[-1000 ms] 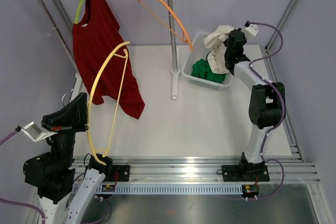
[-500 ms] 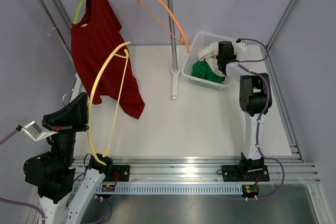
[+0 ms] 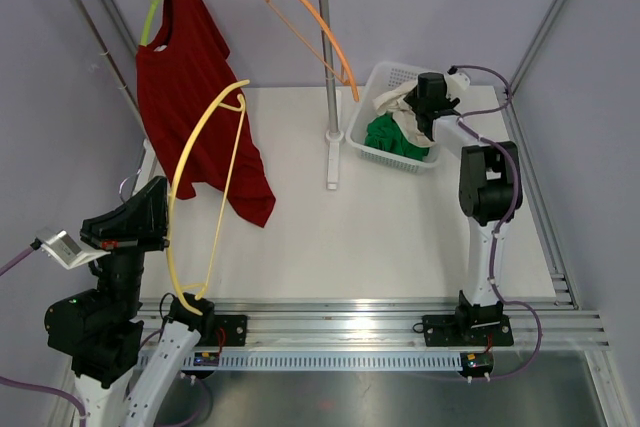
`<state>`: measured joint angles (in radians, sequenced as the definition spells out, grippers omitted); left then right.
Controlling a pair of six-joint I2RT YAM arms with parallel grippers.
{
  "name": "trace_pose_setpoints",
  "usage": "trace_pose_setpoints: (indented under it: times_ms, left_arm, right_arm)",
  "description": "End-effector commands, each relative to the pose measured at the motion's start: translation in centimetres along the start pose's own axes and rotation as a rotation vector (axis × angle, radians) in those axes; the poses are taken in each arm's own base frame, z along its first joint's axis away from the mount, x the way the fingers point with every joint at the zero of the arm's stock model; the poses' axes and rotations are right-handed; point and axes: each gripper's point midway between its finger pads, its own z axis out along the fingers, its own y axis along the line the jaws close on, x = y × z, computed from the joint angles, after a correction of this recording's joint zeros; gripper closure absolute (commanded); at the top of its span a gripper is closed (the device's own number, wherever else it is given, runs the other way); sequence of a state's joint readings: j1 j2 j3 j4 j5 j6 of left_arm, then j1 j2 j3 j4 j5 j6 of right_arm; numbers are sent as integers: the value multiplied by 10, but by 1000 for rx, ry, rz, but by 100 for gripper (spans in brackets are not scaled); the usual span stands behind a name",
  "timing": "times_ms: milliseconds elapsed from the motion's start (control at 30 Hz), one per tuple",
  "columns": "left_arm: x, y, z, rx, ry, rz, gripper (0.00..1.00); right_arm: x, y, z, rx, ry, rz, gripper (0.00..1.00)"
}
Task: Remove the t-shirt from the hanger
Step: Place the tshirt into the basket
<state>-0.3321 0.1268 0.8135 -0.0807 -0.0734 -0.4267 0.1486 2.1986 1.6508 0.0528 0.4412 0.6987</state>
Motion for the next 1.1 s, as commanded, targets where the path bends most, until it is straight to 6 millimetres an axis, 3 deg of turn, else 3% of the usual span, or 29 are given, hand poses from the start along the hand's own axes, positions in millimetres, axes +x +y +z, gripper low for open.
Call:
trace_pose_setpoints:
  times_ms: [0, 133, 167, 467, 533, 600, 633, 700, 733, 800, 833, 867, 933, 1000, 1033, 1067]
  left_arm:
    - [-19, -14, 4, 47, -44, -4, 100]
    - [-19, -14, 3, 48, -44, -3, 100]
    - [-20, -15, 3, 51, -46, -1, 100]
    - [-13, -12, 9, 37, -19, 4, 100]
    - [-11, -10, 12, 26, -5, 8, 100]
    - [-7, -6, 16, 3, 15, 14, 100]
    - [-6, -4, 17, -8, 25, 16, 100]
    - [2, 4, 21, -49, 58, 30, 100]
    - [0, 8, 23, -75, 57, 36, 100]
    - [3, 15, 27, -109, 75, 53, 100]
    - [13, 22, 32, -139, 114, 62, 100]
    - [11, 23, 34, -157, 113, 67, 100]
    - [24, 31, 45, -188, 161, 84, 100]
    - [27, 36, 56, -212, 175, 104, 100]
    - [40, 45, 67, -247, 215, 119, 100]
    - [35, 45, 75, -258, 219, 134, 100]
  right_arm:
    - [-35, 37, -33, -98, -16, -61, 27]
    - [-56, 53, -55, -110, -48, -106, 2]
    - [-65, 58, -63, -116, -66, -118, 0]
    - [-111, 77, -126, -179, -165, -141, 0]
    - [-111, 74, -133, -196, -161, -147, 1]
    - [-124, 74, -152, -219, -180, -140, 0]
    - [-117, 69, -156, -224, -166, -153, 0]
    - [-135, 71, -181, -273, -210, -131, 0]
    - [-129, 63, -184, -274, -210, -134, 0]
    - [-144, 61, -209, -307, -247, -121, 0]
    - [-138, 54, -212, -307, -239, -130, 0]
    - [-148, 52, -226, -321, -261, -126, 1]
    - [-145, 44, -234, -328, -257, -140, 1]
    - [-153, 43, -250, -357, -276, -141, 0]
    - [-157, 40, -260, -369, -285, -142, 0]
    - [-161, 40, -266, -379, -292, -138, 1]
